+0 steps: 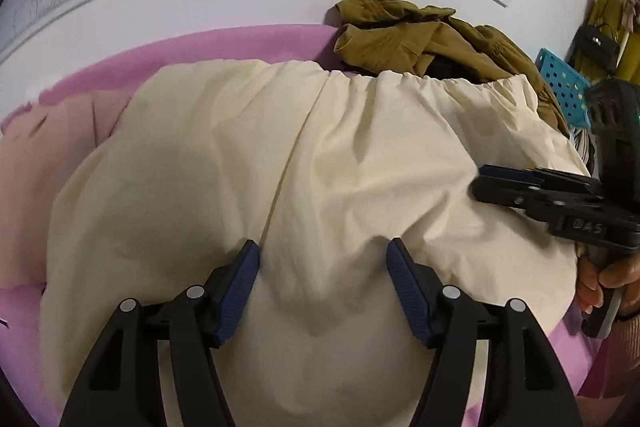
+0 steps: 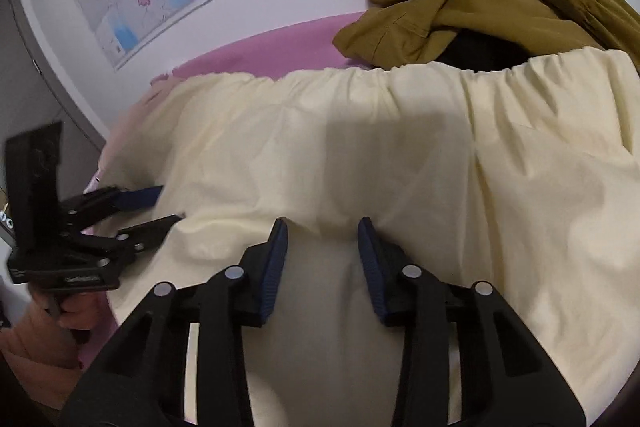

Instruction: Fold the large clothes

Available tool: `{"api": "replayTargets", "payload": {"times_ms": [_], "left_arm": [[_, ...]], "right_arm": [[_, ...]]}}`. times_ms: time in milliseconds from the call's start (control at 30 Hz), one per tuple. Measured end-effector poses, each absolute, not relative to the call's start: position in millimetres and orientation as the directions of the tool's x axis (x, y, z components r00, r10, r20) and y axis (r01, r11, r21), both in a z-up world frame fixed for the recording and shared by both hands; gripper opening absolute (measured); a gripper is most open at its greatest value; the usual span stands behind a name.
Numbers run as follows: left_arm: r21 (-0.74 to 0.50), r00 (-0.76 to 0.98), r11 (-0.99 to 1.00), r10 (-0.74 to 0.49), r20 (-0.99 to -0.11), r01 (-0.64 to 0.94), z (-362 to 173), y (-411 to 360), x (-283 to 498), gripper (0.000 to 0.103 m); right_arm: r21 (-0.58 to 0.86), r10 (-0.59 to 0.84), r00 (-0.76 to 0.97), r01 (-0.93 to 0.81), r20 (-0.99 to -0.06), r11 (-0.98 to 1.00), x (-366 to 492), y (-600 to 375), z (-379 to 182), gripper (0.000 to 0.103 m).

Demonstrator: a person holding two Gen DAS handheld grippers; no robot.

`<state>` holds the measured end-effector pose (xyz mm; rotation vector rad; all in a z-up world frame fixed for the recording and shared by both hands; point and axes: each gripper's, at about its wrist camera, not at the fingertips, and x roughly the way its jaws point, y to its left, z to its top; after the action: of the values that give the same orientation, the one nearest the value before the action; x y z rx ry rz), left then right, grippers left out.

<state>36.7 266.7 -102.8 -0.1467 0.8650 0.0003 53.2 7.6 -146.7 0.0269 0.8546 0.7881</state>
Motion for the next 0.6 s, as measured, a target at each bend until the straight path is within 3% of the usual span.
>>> {"api": "replayTargets", "payload": {"times_ms": [300,600], "left_arm": [[-0.089,0.685,0.995,-0.036,-0.727,-0.043,-85.6,258.1,22.2,0.063],[-0.134,0.707,0.986,-0.025,-0.707,-0.099,-77.0,268.7,-1.8,0.067]], "right_arm": [[0.505,0.766,0.400,-0.583,-0.504,0.637,-1.6,-86.2,-121.4,0.053],[0.615,0.735,0.460,-0.410,-0.498,0.673,-35.1,-158.4,-143.8,0.056]]}}
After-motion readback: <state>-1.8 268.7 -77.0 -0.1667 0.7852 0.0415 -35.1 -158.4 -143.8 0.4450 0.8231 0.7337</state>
